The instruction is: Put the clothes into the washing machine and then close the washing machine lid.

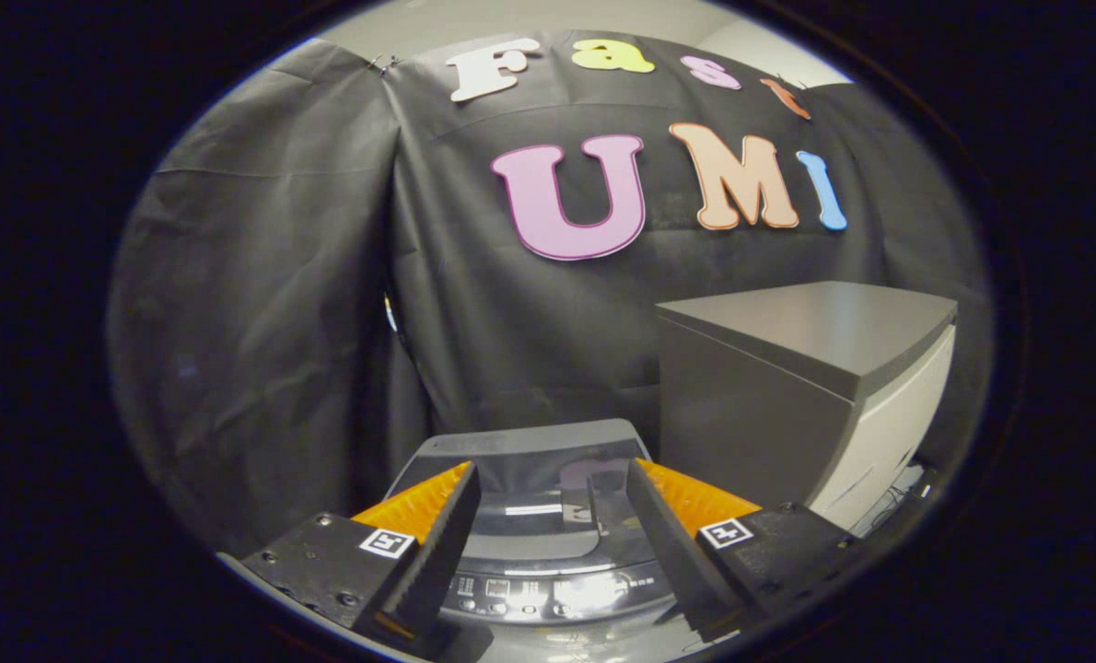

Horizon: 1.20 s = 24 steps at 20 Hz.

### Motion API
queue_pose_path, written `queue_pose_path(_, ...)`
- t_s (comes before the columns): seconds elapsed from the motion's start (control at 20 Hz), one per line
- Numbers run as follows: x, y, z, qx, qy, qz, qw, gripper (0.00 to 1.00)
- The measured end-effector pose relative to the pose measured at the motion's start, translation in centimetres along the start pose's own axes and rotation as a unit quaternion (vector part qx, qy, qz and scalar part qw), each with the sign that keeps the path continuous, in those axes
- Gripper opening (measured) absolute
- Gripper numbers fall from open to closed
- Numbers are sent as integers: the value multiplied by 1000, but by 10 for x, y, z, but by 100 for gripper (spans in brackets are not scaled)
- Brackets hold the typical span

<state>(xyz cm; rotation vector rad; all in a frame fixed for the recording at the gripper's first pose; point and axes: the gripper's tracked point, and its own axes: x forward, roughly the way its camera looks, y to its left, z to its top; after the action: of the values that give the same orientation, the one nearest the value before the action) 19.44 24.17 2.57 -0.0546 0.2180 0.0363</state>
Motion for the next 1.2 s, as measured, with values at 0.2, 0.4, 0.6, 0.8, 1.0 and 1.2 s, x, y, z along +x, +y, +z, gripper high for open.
queue_pose_path(0.2,-34,-25,8,-19,-9,-4,1000,97)
queue_pose_path(0.4,-74,-46,19,-33,-26,-9,999,97)
queue_pose_path(0.6,-112,-62,41,-55,-76,1,996,97)
queue_pose_path(0.8,-142,-85,50,-68,-97,7,993,97)
queue_pose_path(1.0,-168,-115,50,-54,-106,14,993,97)
queue_pose_path(1.2,-183,-148,50,-7,-116,8,993,96)
